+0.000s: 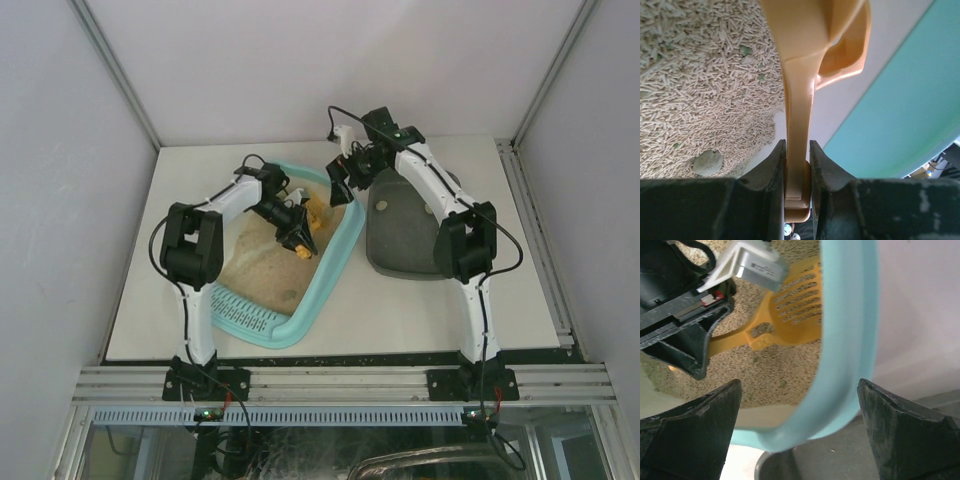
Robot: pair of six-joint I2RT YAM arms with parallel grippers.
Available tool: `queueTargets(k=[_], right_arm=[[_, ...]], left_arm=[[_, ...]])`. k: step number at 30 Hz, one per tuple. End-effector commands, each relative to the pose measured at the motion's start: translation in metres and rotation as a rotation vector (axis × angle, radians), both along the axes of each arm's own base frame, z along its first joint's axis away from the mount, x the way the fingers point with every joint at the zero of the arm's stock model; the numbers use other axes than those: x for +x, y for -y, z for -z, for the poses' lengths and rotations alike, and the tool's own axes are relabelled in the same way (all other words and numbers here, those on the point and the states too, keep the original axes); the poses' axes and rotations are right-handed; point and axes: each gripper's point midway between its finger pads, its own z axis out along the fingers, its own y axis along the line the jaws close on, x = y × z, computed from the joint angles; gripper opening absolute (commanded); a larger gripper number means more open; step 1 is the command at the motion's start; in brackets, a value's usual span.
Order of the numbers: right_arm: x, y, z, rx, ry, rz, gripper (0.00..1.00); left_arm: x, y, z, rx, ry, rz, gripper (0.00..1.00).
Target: Clean the litter box
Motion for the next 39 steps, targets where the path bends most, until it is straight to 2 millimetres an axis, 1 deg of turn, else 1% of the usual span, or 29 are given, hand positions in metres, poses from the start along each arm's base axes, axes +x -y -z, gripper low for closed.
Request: queueTargets(k=[1,4,7,10,14,18,20,23,27,29,32,34,36,39], right_arm=[[-0.006,-0.01,-0.006,0.017,-0.011,0.015,0.98],[-0.01,-0.011,-0.004,0.021,-0.032,0.007,0.98],[-0.016,-0.014,-0.004,0.04,-0.056,-0.011,0.97],[-0.024,-0.018,-0.007,0.064,-0.076,-0.039,0.97],[-0.033,-0.023,-0.008,0.081,-0.099,-0.067,0.97],[-0.035,-0.026,-0.006,0.086,-0.11,-0.074,0.97],[-0.036,-0.025,-0.004,0.081,-0.115,-0.073,0.97],[-0.036,-0.023,-0.003,0.072,-0.111,-0.073,0.97],[-0.039,-0.02,0.0,0.06,-0.116,-0.073,0.97],[-0.04,-0.019,0.001,0.055,-0.117,-0.073,0.97],[-0.042,-0.019,0.003,0.042,-0.117,-0.074,0.98],[-0.044,-0.019,0.004,0.034,-0.117,-0.075,0.98],[-0.048,-0.02,0.006,0.023,-0.12,-0.082,0.98],[-0.054,-0.021,0.007,0.005,-0.117,-0.096,0.98]], left_arm=[[0.015,0.031,0.007,-0.098,0.027,0.021,0.0],[0.027,0.046,-0.008,-0.185,0.079,0.022,0.0],[0.031,0.055,-0.022,-0.259,0.119,0.03,0.0],[0.031,0.059,-0.036,-0.321,0.152,0.033,0.0],[0.029,0.065,-0.063,-0.426,0.211,0.055,0.0],[0.029,0.067,-0.08,-0.494,0.266,0.061,0.0],[0.024,0.066,-0.088,-0.523,0.282,0.067,0.0],[0.011,0.058,-0.086,-0.529,0.276,0.071,0.0],[-0.007,0.046,-0.076,-0.502,0.266,0.061,0.0],[-0.013,0.041,-0.072,-0.493,0.257,0.055,0.0],[-0.016,0.034,-0.065,-0.462,0.263,0.049,0.0],[-0.018,0.031,-0.056,-0.441,0.257,0.051,0.0],[-0.02,0.03,-0.047,-0.437,0.236,0.056,0.0],[-0.023,0.028,-0.041,-0.432,0.239,0.064,0.0]])
